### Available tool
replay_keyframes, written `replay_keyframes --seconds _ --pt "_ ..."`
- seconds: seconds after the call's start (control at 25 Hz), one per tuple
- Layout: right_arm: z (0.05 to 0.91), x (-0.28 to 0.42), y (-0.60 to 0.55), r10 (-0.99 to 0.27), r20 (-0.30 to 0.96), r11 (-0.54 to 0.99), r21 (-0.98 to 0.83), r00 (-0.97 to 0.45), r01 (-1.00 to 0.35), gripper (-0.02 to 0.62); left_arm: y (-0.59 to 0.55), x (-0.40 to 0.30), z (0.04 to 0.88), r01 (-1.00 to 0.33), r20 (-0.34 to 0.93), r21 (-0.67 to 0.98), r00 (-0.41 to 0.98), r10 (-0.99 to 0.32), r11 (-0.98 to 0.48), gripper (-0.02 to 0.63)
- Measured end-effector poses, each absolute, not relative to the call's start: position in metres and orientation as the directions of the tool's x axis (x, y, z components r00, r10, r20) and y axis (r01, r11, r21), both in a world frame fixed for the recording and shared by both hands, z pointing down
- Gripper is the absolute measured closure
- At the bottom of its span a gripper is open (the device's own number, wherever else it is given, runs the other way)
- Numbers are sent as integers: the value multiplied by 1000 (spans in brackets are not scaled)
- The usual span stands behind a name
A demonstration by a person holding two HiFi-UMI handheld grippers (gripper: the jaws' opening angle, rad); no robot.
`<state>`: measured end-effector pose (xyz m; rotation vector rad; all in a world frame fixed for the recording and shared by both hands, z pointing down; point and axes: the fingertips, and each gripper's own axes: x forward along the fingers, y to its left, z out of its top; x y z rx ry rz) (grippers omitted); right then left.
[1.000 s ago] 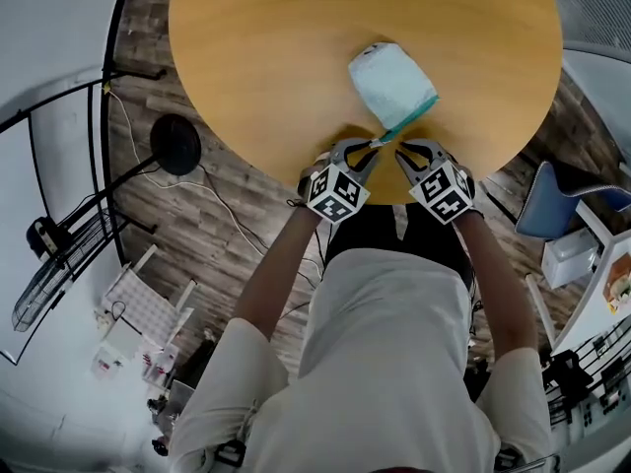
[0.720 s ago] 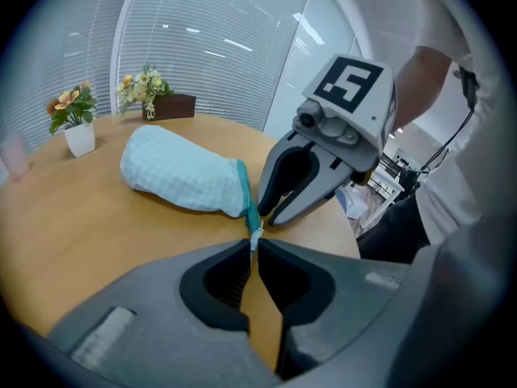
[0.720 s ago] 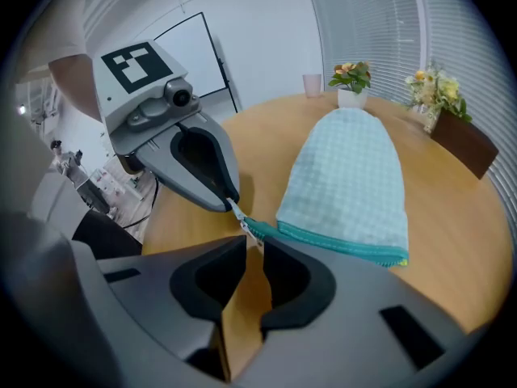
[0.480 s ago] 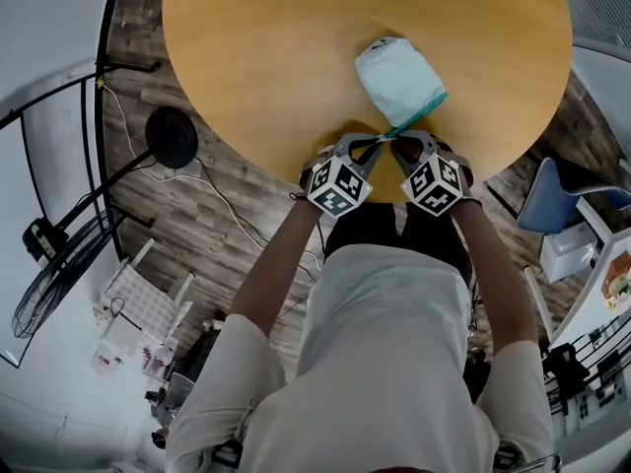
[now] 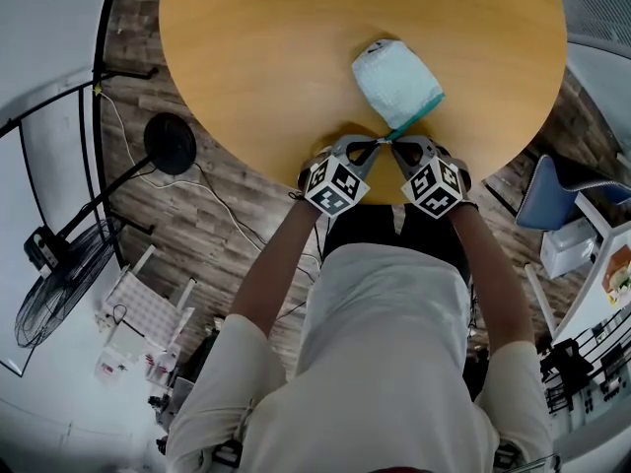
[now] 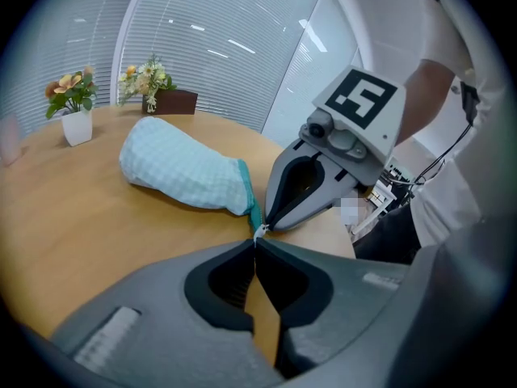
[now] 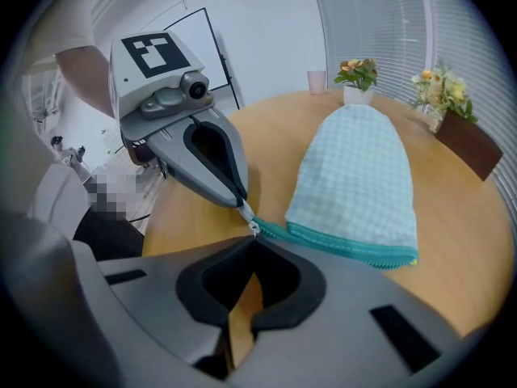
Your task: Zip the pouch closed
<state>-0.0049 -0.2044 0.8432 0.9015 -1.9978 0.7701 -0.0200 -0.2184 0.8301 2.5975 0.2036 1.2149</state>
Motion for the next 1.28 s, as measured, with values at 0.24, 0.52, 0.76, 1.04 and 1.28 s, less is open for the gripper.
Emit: replay_keyframes --seconds 0.24,0.52,0.76,1.04,1.28 --pt "840 16 -204 -348 841 493 -212 -414 -844 593 -222 -22 822 14 731 308 637 246 -951 587" --pt "837 44 -202 -368 848 454 -195 -382 -870 593 -234 -36 814 -31 745 300 632 214 -953 587" --pt "836 63 -202 -377 857 428 -175 -350 -887 592 -248 -50 809 -86 761 288 625 174 -954 586" --pt "838 82 -196 -369 870 400 -169 -327 -901 593 -264 -67 813 -156 789 269 602 124 -951 588" --pt "838 83 -196 -360 883 395 -147 -300 -907 591 -263 -68 815 -156 815 219 572 93 -963 584"
